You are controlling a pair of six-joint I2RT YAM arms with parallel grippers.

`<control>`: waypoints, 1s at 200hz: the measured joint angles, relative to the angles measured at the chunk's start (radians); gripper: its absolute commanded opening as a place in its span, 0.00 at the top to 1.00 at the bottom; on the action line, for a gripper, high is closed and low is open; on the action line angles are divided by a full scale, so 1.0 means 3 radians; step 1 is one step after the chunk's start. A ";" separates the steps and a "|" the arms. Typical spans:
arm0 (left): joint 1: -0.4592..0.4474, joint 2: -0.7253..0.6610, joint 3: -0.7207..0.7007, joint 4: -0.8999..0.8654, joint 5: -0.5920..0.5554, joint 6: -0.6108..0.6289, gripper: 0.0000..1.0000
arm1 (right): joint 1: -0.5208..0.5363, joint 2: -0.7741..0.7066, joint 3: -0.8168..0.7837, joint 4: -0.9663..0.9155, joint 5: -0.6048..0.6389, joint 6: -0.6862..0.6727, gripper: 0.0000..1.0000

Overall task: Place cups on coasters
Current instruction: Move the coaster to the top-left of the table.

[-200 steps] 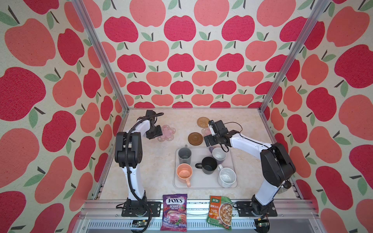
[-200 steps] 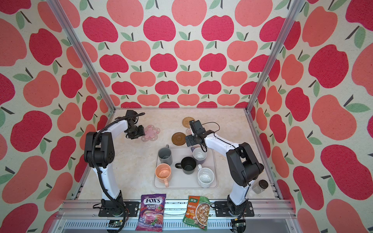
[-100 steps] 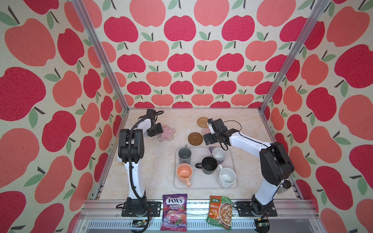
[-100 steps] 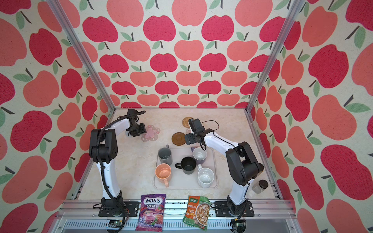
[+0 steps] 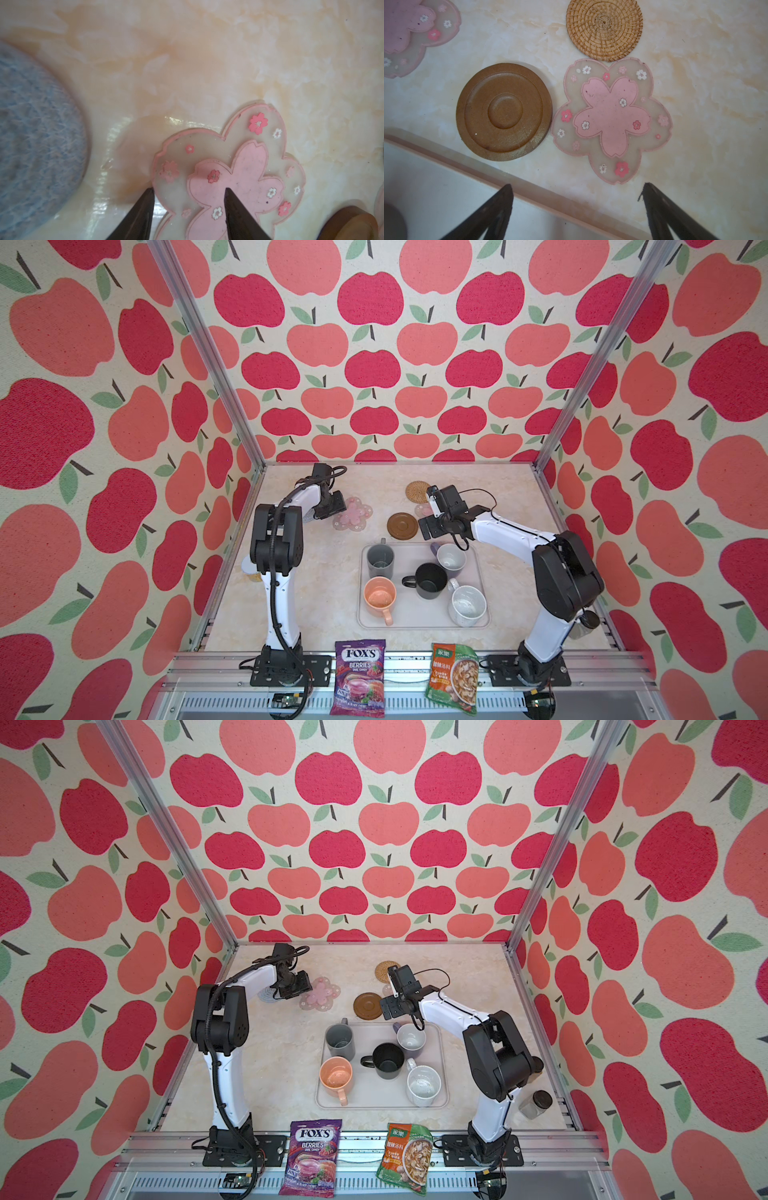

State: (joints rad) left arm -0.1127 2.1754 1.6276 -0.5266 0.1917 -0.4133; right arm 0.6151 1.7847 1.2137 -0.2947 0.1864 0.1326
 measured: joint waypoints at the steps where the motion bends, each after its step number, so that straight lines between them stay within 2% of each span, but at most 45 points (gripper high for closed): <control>1: 0.0000 0.0000 0.0000 0.0000 0.0000 -0.0003 0.44 | 0.0000 0.0000 0.0000 0.0000 0.0000 0.0000 0.01; 59: -0.0008 -0.0041 0.0001 -0.0125 -0.0205 -0.0047 0.43 | 0.0000 -0.0001 0.0000 0.0000 0.0027 -0.0003 0.01; 85: -0.0034 -0.0169 0.0020 -0.0300 -0.0211 0.0151 0.43 | 0.0000 0.0000 0.0000 0.0001 0.0025 -0.0003 0.01; 112: -0.0206 -0.0189 0.0285 -0.0458 -0.0188 0.0453 0.43 | 0.0000 -0.0001 0.0000 0.0003 0.0024 -0.0001 0.01; 155: -0.0535 -0.0134 0.0481 -0.0481 0.0102 0.0706 0.47 | 0.0000 0.0000 0.0000 0.0001 0.0025 -0.0003 0.01; 200: -0.0601 0.0017 0.0409 -0.0322 0.0491 0.0740 0.53 | 0.0000 0.0000 0.0019 -0.0131 0.0055 -0.0039 0.01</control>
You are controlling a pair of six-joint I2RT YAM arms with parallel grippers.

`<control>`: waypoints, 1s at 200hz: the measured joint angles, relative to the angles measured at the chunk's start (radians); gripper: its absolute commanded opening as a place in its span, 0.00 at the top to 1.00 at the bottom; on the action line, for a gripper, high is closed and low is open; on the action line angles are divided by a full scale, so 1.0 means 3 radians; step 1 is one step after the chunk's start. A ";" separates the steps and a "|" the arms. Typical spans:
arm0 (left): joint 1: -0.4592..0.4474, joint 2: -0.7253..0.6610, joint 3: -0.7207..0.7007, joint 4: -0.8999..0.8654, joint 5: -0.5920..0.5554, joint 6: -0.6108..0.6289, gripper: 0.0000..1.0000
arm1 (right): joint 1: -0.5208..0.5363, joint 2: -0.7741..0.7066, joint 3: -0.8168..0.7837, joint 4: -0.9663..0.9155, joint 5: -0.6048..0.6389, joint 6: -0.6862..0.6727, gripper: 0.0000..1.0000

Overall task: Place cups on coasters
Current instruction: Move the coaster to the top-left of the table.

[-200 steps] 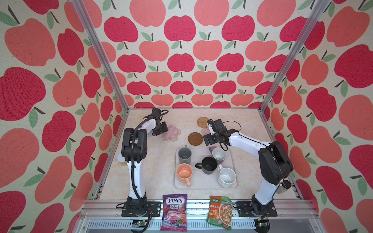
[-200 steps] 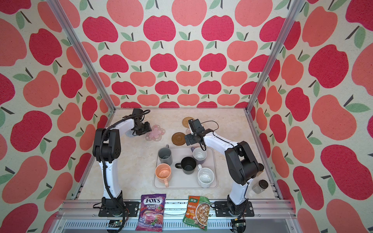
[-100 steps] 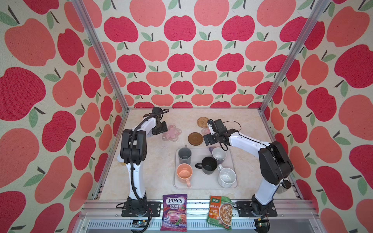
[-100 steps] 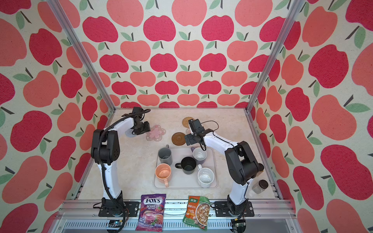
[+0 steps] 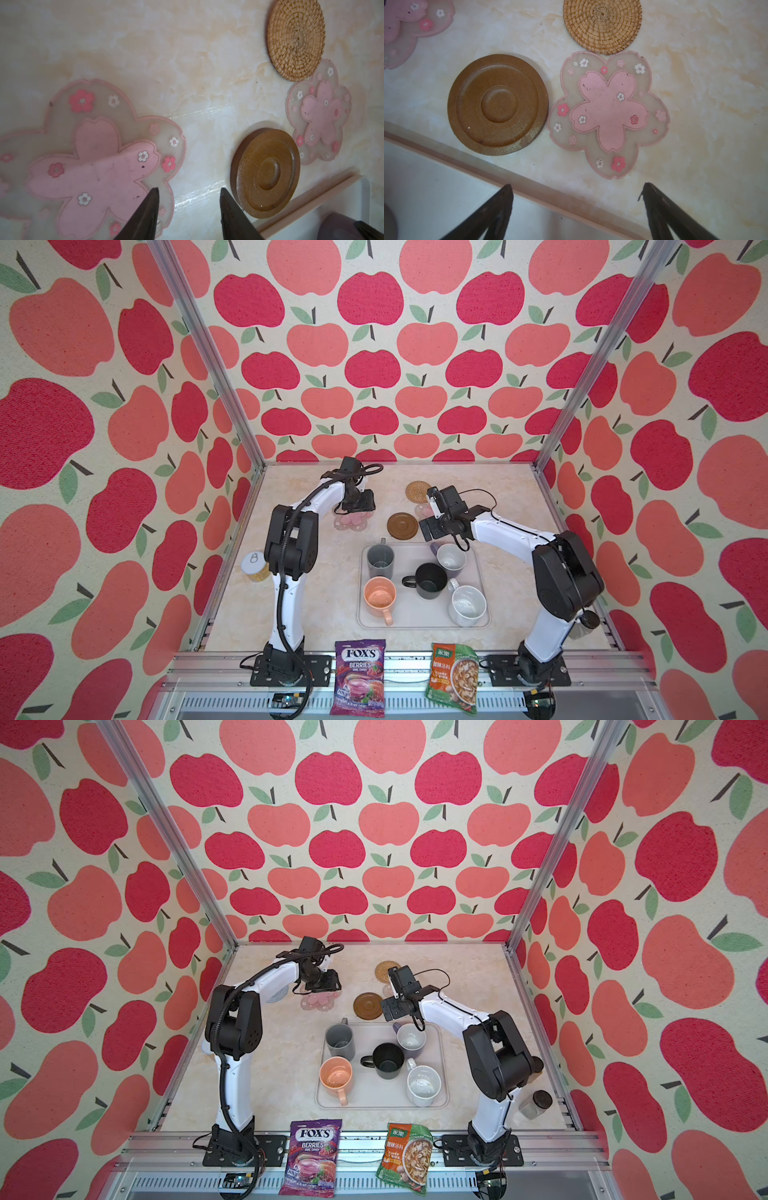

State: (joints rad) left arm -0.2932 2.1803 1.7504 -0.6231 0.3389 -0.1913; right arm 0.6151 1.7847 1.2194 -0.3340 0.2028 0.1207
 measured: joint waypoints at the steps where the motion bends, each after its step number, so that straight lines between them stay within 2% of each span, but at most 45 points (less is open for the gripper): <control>1: -0.0001 0.0006 0.0000 0.0003 0.0010 -0.0001 0.53 | 0.0000 -0.0001 0.0001 -0.0005 0.0000 -0.0001 0.01; 30: -0.0023 0.0107 -0.0001 0.0067 0.0154 0.0000 0.60 | 0.0000 -0.0001 0.0100 -0.0069 0.0024 0.0006 0.01; 86: -0.0117 0.0145 -0.0179 0.0137 0.0324 0.0000 0.62 | 0.0000 0.0001 0.0137 -0.0145 0.0032 0.0092 0.01; 154: -0.0128 0.0144 -0.0229 0.0139 0.0193 -0.0019 0.60 | 0.0000 0.0080 0.0201 -0.0193 0.0032 0.0153 0.01; 200: -0.0071 0.0175 -0.0151 0.0148 -0.0001 -0.0178 0.60 | 0.0000 0.0085 0.0201 -0.0192 0.0032 0.0153 0.01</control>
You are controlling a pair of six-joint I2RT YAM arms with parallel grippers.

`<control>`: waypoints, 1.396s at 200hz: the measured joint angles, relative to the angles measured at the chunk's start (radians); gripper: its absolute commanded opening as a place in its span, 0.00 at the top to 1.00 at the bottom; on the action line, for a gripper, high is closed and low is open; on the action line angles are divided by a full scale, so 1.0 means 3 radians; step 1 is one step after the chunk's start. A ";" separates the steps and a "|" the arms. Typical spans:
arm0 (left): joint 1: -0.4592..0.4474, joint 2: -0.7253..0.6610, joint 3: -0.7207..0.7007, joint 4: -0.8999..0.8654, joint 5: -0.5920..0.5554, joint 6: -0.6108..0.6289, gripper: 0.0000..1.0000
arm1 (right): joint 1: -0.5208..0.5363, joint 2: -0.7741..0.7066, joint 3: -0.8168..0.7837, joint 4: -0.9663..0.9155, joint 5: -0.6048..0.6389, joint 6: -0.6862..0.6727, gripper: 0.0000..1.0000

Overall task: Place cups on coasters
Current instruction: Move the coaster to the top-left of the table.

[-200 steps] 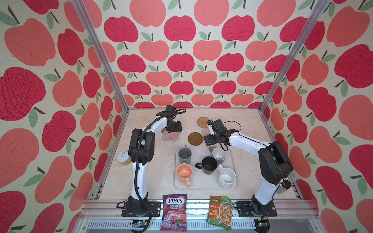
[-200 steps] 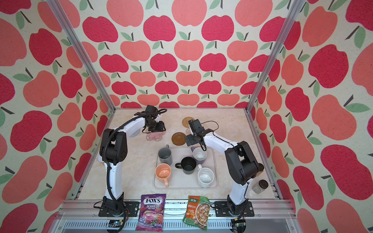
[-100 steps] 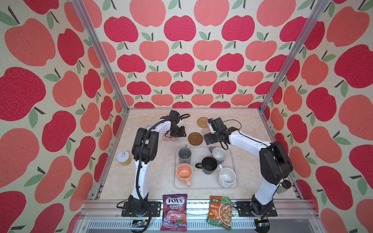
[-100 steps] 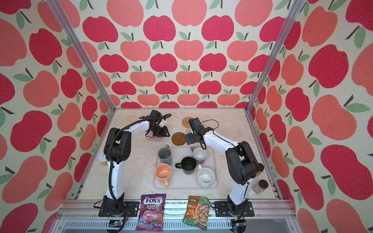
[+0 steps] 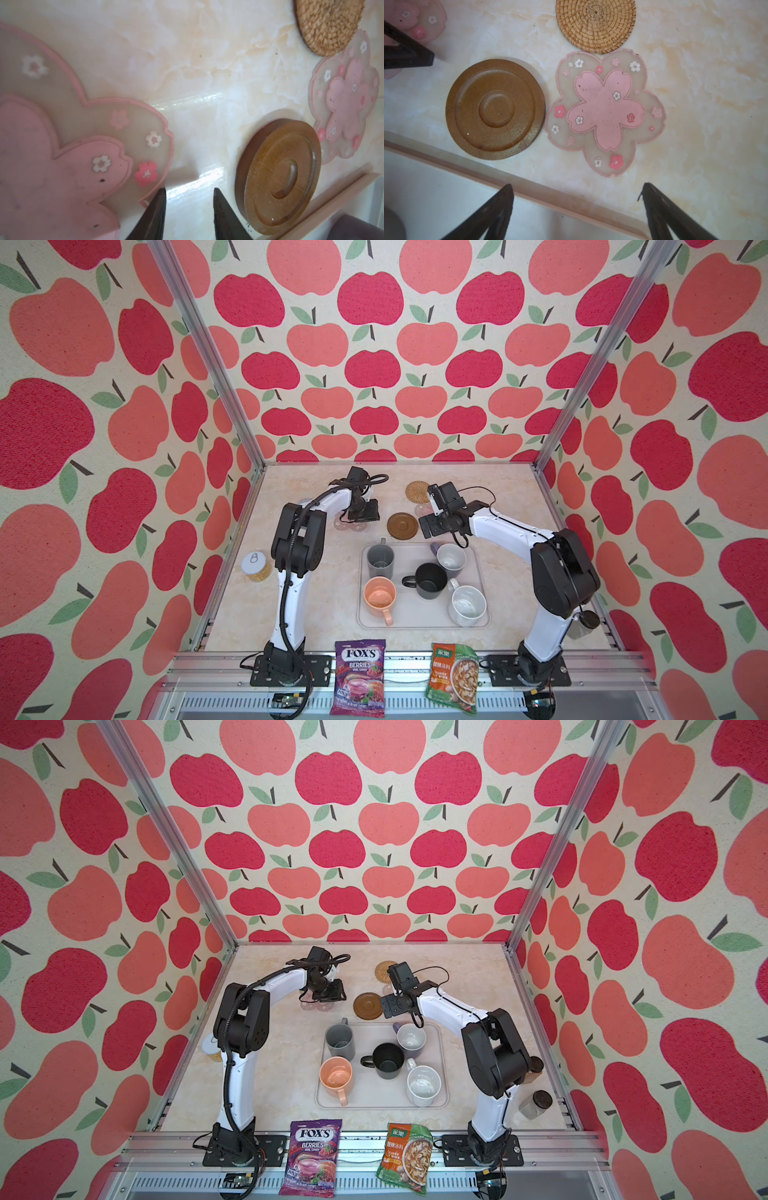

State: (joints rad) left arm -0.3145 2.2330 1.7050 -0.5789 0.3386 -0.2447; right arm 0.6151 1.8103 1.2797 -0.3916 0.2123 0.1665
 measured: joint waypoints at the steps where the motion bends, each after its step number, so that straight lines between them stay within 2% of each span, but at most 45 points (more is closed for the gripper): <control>1: 0.0003 0.0001 0.0003 0.0000 -0.0001 0.0000 0.60 | 0.0000 0.0000 0.0000 0.0000 0.0000 0.0000 0.01; 75: 0.0088 0.0084 0.0168 -0.0027 -0.0113 -0.0114 0.59 | 0.0000 0.0025 0.0000 0.0001 -0.0003 0.0000 0.01; 122: 0.0076 0.0041 0.0167 -0.0024 0.0122 -0.0100 0.58 | 0.0000 0.0027 0.0001 0.0010 -0.0013 0.0000 0.01; 177: 0.0057 -0.0427 0.0161 -0.0023 0.0328 -0.0075 0.57 | 0.0000 0.0066 0.0169 0.0051 -0.0014 -0.0013 0.01; 205: 0.0027 -0.0498 0.0160 -0.0032 0.0482 -0.0001 0.57 | 0.0000 0.0078 0.0271 0.0057 0.0010 -0.0028 0.02; 243: -0.0127 -0.0361 0.0210 -0.0183 0.0674 0.0144 0.58 | -0.0032 0.0074 0.0281 0.0053 0.0090 -0.0039 0.02; 279: -0.0295 0.0032 0.0621 -0.0510 0.0894 0.0292 0.62 | -0.0224 -0.0094 0.0137 0.0056 0.0090 -0.0024 0.03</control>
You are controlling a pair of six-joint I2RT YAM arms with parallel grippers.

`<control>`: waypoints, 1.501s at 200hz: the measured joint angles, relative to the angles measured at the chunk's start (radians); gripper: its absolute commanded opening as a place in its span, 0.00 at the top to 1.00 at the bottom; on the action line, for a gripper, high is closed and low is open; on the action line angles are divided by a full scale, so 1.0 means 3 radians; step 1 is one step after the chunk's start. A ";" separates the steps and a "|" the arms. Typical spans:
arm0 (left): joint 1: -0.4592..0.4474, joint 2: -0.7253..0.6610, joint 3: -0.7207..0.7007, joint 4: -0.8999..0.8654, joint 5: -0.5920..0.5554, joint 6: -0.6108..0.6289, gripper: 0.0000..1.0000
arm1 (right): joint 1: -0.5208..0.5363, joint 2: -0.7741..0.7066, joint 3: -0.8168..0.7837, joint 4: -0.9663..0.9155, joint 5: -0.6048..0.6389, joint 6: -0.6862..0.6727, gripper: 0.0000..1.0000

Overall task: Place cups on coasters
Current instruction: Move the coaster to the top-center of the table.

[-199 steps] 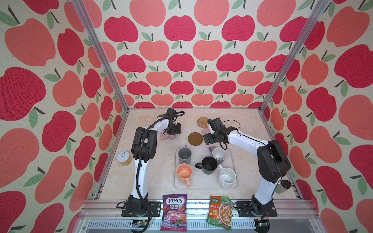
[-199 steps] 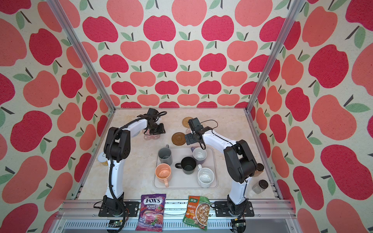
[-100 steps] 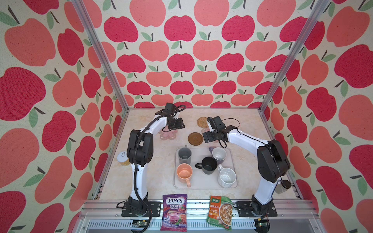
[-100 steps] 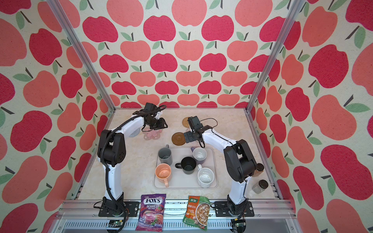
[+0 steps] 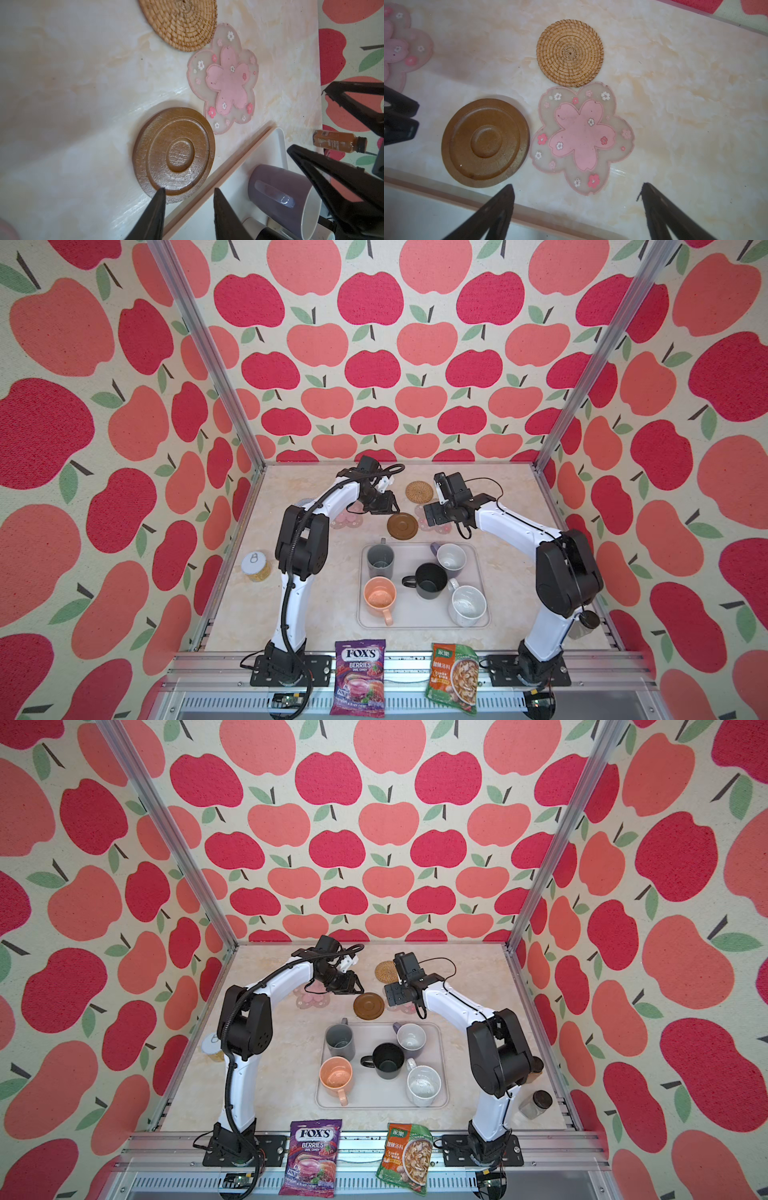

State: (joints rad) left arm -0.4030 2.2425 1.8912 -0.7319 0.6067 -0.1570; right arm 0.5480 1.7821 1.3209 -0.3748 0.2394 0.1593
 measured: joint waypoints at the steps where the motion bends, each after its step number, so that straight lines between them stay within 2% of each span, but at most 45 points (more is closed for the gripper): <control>1: -0.0003 0.0006 0.0008 -0.0006 0.0004 0.0001 0.62 | -0.0009 -0.0011 -0.0011 0.0001 0.0000 0.0001 0.03; 44: -0.0034 0.0337 0.0276 -0.0341 0.0140 0.0088 0.67 | -0.0163 -0.0257 -0.0306 0.0023 -0.0004 0.0057 0.09; 76: -0.0057 0.0529 0.0462 -0.0543 0.0136 0.0151 0.71 | -0.0240 -0.0336 -0.0470 0.0075 -0.0078 0.0153 0.31; 164: -0.0148 0.0710 0.0603 -0.0629 0.0220 0.0146 0.78 | -0.0332 -0.0388 -0.0577 0.0149 -0.0291 0.0228 0.75; 197: -0.0145 0.0847 0.0801 -0.0651 0.0170 0.0135 0.79 | -0.0369 -0.0388 -0.0577 0.0148 -0.0402 0.0235 0.75; 252: -0.0117 0.0912 0.1033 -0.0662 -0.0289 -0.0100 0.81 | -0.0394 -0.0388 -0.0577 0.0148 -0.0506 0.0238 0.69; 300: 0.0079 0.1026 0.1265 -0.0584 -0.0488 -0.0351 0.81 | -0.0394 -0.0387 -0.0577 0.0148 -0.0506 0.0238 0.67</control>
State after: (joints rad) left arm -0.3794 2.5504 2.2707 -0.9070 0.4603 -0.2623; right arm 0.4297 1.6661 1.1477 -0.3305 0.0875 0.2306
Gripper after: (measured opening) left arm 0.191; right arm 0.330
